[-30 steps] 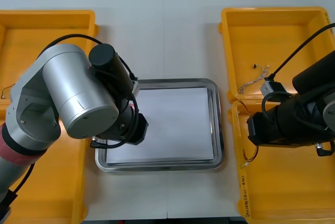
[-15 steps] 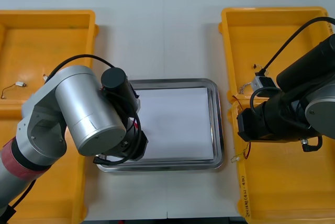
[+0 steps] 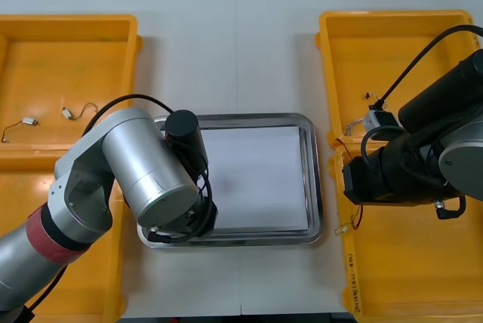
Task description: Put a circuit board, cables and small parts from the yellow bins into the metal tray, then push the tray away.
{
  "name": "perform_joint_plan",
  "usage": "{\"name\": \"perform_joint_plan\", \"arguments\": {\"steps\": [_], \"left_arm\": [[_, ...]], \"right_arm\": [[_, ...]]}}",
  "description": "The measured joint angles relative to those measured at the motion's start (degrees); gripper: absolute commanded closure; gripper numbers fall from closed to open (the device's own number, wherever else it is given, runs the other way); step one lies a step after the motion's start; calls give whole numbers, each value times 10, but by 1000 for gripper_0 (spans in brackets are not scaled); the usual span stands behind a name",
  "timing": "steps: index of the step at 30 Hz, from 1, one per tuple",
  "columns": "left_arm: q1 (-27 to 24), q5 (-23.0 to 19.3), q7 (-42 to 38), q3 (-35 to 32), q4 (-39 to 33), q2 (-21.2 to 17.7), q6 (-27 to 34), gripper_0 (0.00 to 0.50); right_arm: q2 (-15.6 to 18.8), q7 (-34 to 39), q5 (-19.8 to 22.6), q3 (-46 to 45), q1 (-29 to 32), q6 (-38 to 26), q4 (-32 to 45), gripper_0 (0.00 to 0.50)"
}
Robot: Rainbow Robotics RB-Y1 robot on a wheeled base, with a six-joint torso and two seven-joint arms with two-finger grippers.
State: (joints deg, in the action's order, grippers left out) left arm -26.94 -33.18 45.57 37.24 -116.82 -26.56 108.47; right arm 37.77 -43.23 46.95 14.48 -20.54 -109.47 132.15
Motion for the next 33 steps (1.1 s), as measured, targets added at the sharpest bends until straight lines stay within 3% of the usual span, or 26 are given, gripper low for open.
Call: {"name": "perform_joint_plan", "arguments": {"steps": [16, 17, 18, 19, 21, 23, 24, 33], "left_arm": [[3, 5, 0, 13, 25, 1, -38, 491], [3, 5, 0, 13, 25, 1, -38, 451], [3, 5, 0, 13, 25, 1, -38, 351], [3, 5, 0, 13, 25, 1, -38, 289], [3, 6, 0, 13, 25, 1, -38, 116], [3, 7, 0, 13, 25, 1, -38, 26], [3, 8, 0, 13, 25, 2, -38, 0], [3, 36, 0, 13, 4, 2, -23, 0]], "right_arm": [[0, 0, -2, 0, 0, 0, 0, 500], [0, 0, -2, 0, 0, 0, 0, 500], [0, 0, -2, 0, 0, 0, 0, 500], [0, 0, -2, 0, 0, 0, 0, 500], [0, 0, -2, 0, 0, 0, 0, 500], [-1, 0, -2, 0, 0, 0, 0, 500], [-1, 0, -2, 0, 0, 0, 0, 500], [-2, 0, -3, 0, 0, 0, 0, 500]]}}
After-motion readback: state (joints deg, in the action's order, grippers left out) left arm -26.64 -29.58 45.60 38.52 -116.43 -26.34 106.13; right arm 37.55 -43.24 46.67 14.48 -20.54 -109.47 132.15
